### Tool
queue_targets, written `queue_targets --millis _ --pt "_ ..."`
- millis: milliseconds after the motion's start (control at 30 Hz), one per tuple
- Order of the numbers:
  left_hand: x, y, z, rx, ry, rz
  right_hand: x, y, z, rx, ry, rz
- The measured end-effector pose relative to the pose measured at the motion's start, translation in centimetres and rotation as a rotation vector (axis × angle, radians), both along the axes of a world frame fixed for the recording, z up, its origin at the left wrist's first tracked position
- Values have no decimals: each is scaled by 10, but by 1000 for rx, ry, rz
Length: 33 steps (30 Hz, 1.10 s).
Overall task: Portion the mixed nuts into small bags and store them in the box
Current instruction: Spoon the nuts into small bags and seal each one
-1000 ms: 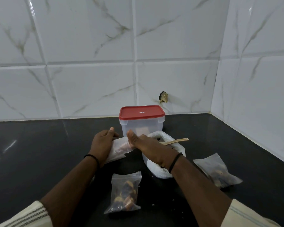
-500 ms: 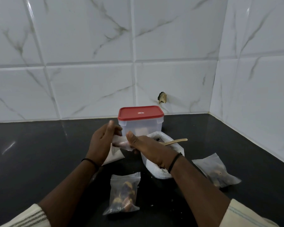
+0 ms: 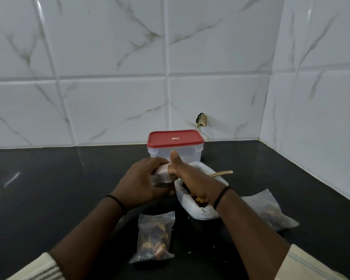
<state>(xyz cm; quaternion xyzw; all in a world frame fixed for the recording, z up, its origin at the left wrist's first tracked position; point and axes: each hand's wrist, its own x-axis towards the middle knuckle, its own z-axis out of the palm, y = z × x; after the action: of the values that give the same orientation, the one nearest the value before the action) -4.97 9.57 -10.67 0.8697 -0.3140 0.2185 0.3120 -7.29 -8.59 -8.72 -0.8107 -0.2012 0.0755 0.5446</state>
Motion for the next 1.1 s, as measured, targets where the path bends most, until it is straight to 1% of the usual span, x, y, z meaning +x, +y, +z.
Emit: queue_targets --millis 133,333,400,433,467,500,533,567,600,633,667,733,800,833,933,1000,1033,1100 --pt "-2 -2 0 27 24 29 -10 1 7 -91 -3 -22" --pt "-9 -13 -5 -56 95 6 -6 2 2 -136 16 -49" --pt "-9 -16 -6 -67 98 17 0 -2 3 -141 -35 -37" --pt "-8 -17 -7 -67 94 40 5 -6 6 -149 -100 -50" --pt "-7 -18 -7 -67 87 69 8 -11 10 -124 -177 -97" --pt "-6 -18 -7 -69 81 98 9 -18 16 -53 -257 -181" --pt "-5 -18 -7 -72 79 122 12 -28 20 28 -334 -305" --pt "-6 -18 -7 -75 82 138 15 -38 22 47 -434 -463" --pt "-6 -18 -7 -74 90 149 15 -48 24 -29 -526 -630" --pt "-7 -19 -7 -72 98 153 20 -57 21 -161 -560 -760" --pt "-7 -20 -7 -69 105 155 24 -65 17 -284 -536 -840" --pt "-8 -21 -8 -65 110 153 32 -75 7 -541 -405 -898" --pt "-7 -22 -9 -59 106 143 38 -80 -3 -790 -294 -877" --pt "-7 -23 -10 -54 109 132 40 -81 -5 -859 -234 -849" --pt "-7 -26 -12 -40 131 83 41 -81 -7 -897 -99 -798" --pt "-8 -28 -12 -22 158 37 41 -79 -5 -856 -105 -799" --pt "-10 -29 -12 -9 174 5 40 -78 -4 -794 -141 -800" --pt "-13 -30 -11 17 201 -72 38 -76 -1 -586 -236 -776"
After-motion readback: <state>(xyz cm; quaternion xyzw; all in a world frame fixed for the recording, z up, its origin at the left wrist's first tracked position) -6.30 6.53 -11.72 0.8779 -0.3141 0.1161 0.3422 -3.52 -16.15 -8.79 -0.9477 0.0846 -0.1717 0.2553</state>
